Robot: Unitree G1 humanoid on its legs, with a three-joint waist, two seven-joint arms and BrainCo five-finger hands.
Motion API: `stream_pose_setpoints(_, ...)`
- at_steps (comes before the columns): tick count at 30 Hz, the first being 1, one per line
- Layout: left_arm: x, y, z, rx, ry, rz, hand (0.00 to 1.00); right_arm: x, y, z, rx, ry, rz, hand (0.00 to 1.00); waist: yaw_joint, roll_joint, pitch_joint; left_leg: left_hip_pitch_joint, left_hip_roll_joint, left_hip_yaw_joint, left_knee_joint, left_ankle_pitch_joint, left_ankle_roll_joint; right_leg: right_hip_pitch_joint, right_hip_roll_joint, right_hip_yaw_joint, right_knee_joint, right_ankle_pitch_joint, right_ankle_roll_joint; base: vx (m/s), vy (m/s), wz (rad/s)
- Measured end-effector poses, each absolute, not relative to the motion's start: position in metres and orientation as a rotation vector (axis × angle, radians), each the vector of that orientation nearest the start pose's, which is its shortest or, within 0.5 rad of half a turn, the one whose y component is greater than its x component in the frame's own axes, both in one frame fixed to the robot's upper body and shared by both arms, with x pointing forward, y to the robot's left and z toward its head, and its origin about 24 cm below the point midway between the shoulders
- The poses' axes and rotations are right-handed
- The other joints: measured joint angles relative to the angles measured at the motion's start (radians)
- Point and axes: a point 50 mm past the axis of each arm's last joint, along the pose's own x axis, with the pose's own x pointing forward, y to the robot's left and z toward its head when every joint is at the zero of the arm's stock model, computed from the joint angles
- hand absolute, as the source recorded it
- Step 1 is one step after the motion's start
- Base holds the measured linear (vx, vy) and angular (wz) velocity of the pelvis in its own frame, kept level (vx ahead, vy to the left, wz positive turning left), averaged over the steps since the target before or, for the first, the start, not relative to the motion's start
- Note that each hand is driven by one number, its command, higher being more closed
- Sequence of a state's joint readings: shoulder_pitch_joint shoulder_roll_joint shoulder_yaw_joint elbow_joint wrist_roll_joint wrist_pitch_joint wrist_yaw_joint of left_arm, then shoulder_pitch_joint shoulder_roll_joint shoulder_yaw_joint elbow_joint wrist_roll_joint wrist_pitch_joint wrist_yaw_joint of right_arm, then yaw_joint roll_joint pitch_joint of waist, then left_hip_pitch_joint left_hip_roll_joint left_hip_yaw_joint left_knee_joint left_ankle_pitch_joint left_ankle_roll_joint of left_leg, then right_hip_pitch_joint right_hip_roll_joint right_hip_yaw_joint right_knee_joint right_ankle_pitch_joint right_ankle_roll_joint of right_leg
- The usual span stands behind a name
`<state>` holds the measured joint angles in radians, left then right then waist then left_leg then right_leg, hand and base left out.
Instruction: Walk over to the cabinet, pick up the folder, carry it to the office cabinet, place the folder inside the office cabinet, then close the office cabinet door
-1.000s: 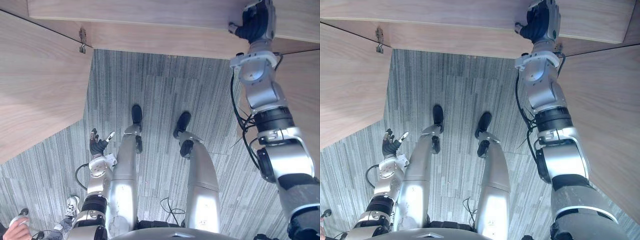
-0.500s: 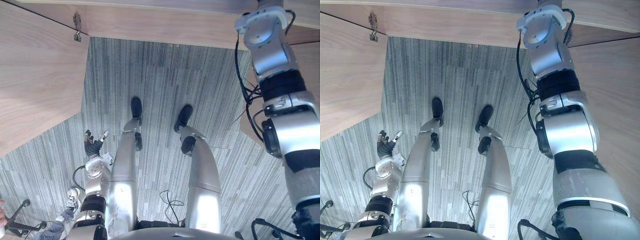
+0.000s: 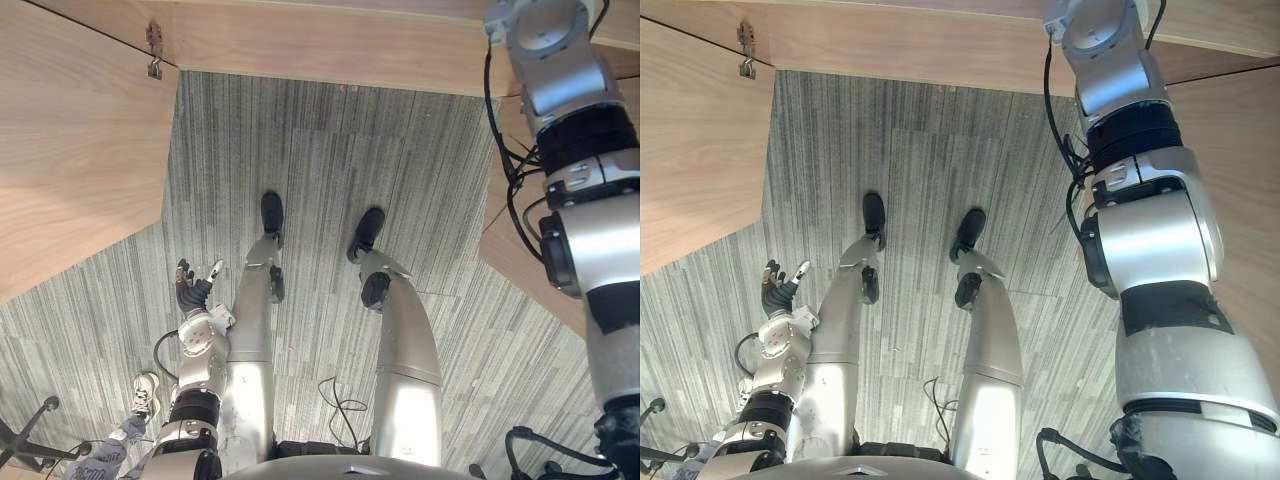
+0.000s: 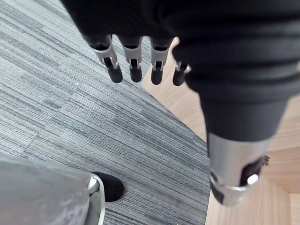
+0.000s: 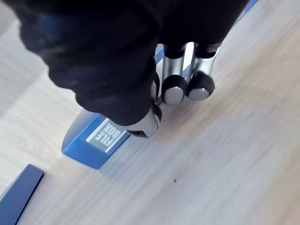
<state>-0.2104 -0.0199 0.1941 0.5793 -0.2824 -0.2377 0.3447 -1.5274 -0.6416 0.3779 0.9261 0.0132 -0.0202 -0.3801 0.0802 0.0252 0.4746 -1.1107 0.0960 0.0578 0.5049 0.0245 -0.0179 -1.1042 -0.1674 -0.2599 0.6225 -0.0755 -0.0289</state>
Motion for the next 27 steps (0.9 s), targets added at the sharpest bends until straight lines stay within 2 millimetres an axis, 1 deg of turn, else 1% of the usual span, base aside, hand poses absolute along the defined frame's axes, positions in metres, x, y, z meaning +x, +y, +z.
stream_pose_setpoints(3, 0.269, 0.191, -0.022, -0.308, 0.183, 0.549, 0.00, 0.383, -0.208, 0.398, -0.536, -0.696, -0.477, 1.00, 0.000, 0.000, 0.000, 0.017, 0.003, 0.001, 0.001, 0.000, 0.001, 0.021, 0.005, 0.002, -0.011, 0.008, 0.001, -0.03, -0.013, -0.05)
stream_pose_setpoints(4, 0.269, 0.191, -0.022, -0.308, 0.182, 0.548, 0.00, 0.381, -0.217, 0.396, -0.443, -0.693, -0.489, 1.00, 0.002, 0.000, 0.000, 0.029, 0.005, 0.001, 0.002, 0.000, 0.002, 0.035, 0.007, 0.001, -0.017, 0.010, 0.002, -0.02, -0.010, -0.04)
stream_pose_setpoints(7, 0.269, 0.192, -0.022, -0.308, 0.181, 0.549, 0.00, 0.377, -0.223, 0.394, -0.338, -0.718, -0.481, 1.00, 0.003, 0.000, 0.000, 0.033, 0.009, 0.002, 0.007, -0.001, 0.003, 0.042, 0.012, 0.002, -0.024, 0.015, 0.001, -0.03, -0.013, -0.06)
stream_pose_setpoints(9, 0.270, 0.191, -0.022, -0.310, 0.179, 0.543, 0.00, 0.370, -0.226, 0.387, -0.248, -0.766, -0.465, 1.00, 0.004, 0.000, 0.000, 0.032, 0.013, 0.004, 0.018, -0.004, 0.005, 0.043, 0.015, 0.004, -0.024, 0.016, 0.001, -0.03, -0.018, -0.07)
stream_pose_setpoints(13, 0.271, 0.190, -0.019, -0.316, 0.164, 0.538, 0.00, 0.346, -0.234, 0.359, -0.079, -0.881, -0.461, 1.00, 0.000, 0.000, 0.000, 0.050, 0.019, 0.005, 0.042, -0.019, 0.007, 0.067, 0.021, 0.008, -0.011, 0.014, 0.003, -0.02, -0.022, -0.06)
stream_pose_setpoints(14, 0.271, 0.189, -0.019, -0.317, 0.166, 0.537, 0.00, 0.338, -0.235, 0.346, -0.014, -0.904, -0.466, 1.00, -0.001, 0.000, 0.000, 0.071, 0.020, 0.009, 0.049, -0.027, 0.008, 0.087, 0.021, 0.013, -0.009, 0.010, 0.006, -0.03, -0.022, -0.06)
stream_pose_setpoints(16, 0.271, 0.188, -0.019, -0.318, 0.167, 0.532, 0.00, 0.327, -0.233, 0.324, 0.048, -0.926, -0.448, 1.00, -0.004, 0.000, 0.000, 0.112, 0.021, 0.016, 0.053, -0.039, 0.010, 0.125, 0.022, 0.021, -0.011, -0.002, 0.017, -0.03, -0.020, -0.07)
stream_pose_setpoints(18, 0.270, 0.188, -0.019, -0.307, 0.168, 0.518, 0.00, 0.314, -0.225, 0.290, 0.100, -0.920, -0.422, 1.00, -0.009, -0.001, 0.000, 0.174, 0.022, 0.020, 0.051, -0.057, 0.014, 0.187, 0.025, 0.024, -0.020, -0.009, 0.021, -0.01, -0.021, -0.06)
stream_pose_setpoints(19, 0.270, 0.188, -0.019, -0.307, 0.170, 0.517, 0.00, 0.310, -0.223, 0.281, 0.115, -0.913, -0.417, 1.00, -0.009, -0.001, 0.000, 0.191, 0.023, 0.021, 0.050, -0.060, 0.010, 0.205, 0.026, 0.024, -0.024, -0.010, 0.021, 0.02, -0.018, -0.06)
stream_pose_setpoints(20, 0.269, 0.188, -0.020, -0.303, 0.179, 0.511, 0.00, 0.305, -0.219, 0.261, 0.136, -0.878, -0.410, 1.00, -0.010, -0.005, -0.003, 0.225, 0.026, 0.023, 0.048, -0.076, 0.004, 0.241, 0.027, 0.020, -0.035, -0.021, 0.017, 0.04, -0.015, -0.09)
stream_pose_setpoints(21, 0.268, 0.188, -0.022, -0.291, 0.186, 0.507, 0.00, 0.303, -0.217, 0.249, 0.136, -0.850, -0.407, 1.00, -0.010, -0.010, -0.006, 0.245, 0.028, 0.026, 0.045, -0.080, 0.004, 0.260, 0.027, 0.017, -0.042, -0.021, 0.017, 0.07, -0.014, -0.14)
stream_pose_setpoints(22, 0.264, 0.188, -0.025, -0.273, 0.201, 0.497, 0.00, 0.299, -0.210, 0.225, 0.129, -0.791, -0.398, 1.00, -0.011, -0.025, -0.017, 0.284, 0.030, 0.031, 0.031, -0.084, 0.004, 0.298, 0.025, 0.012, -0.058, -0.021, 0.017, 0.07, -0.010, -0.12)
stream_pose_setpoints(23, 0.259, 0.188, -0.030, -0.261, 0.222, 0.491, 0.00, 0.294, -0.203, 0.203, 0.112, -0.727, -0.381, 1.00, -0.018, -0.035, -0.028, 0.324, 0.030, 0.036, 0.019, -0.086, 0.005, 0.341, 0.025, 0.005, -0.075, -0.021, 0.018, 0.09, -0.009, -0.05)
stream_pose_setpoints(24, 0.257, 0.188, -0.032, -0.259, 0.234, 0.489, 0.00, 0.290, -0.199, 0.193, 0.097, -0.700, -0.373, 1.00, -0.022, -0.041, -0.034, 0.347, 0.030, 0.038, 0.011, -0.084, 0.005, 0.365, 0.025, 0.002, -0.083, -0.020, 0.021, 0.10, -0.014, 0.00)
stream_pose_setpoints(25, 0.251, 0.188, -0.038, -0.241, 0.256, 0.476, 0.00, 0.281, -0.192, 0.175, 0.059, -0.654, -0.342, 1.00, -0.025, -0.054, -0.051, 0.390, 0.030, 0.044, -0.002, -0.084, 0.005, 0.405, 0.025, 0.002, -0.096, -0.019, 0.029, 0.14, -0.024, 0.00)
stream_pose_setpoints(26, 0.244, 0.186, -0.044, -0.226, 0.283, 0.465, 0.00, 0.272, -0.185, 0.158, 0.007, -0.609, -0.309, 1.00, -0.026, -0.062, -0.076, 0.433, 0.030, 0.048, -0.018, -0.089, 0.004, 0.448, 0.028, 0.001, -0.114, -0.019, 0.029, 0.13, -0.026, -0.03)
stream_pose_setpoints(27, 0.240, 0.185, -0.048, -0.211, 0.299, 0.455, 0.00, 0.268, -0.182, 0.150, -0.028, -0.587, -0.291, 1.00, -0.027, -0.066, -0.091, 0.456, 0.029, 0.051, -0.030, -0.089, 0.003, 0.469, 0.029, 0.002, -0.127, -0.018, 0.030, 0.13, -0.029, -0.03)
